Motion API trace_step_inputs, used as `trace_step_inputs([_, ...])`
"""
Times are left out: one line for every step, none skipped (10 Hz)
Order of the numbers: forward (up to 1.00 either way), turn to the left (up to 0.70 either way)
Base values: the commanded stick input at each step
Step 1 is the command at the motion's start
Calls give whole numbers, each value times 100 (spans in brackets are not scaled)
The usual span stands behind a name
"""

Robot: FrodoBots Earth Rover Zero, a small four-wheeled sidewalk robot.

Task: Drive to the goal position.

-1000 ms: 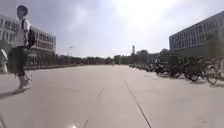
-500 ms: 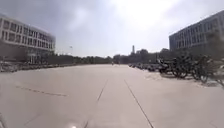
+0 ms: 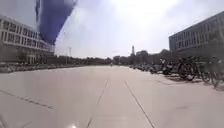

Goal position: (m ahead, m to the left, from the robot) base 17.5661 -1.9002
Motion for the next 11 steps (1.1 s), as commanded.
trace_step_inputs([100,0])
trace_step_inputs([100,0])
trace_step_inputs([100,0])
trace_step_inputs([100,0])
trace_step_inputs([100,0])
trace_step_inputs([100,0])
trace_step_inputs([100,0])
trace_step_inputs([100,0])
trace_step_inputs([100,0])
trace_step_inputs([100,0])
trace_step_inputs([100,0])
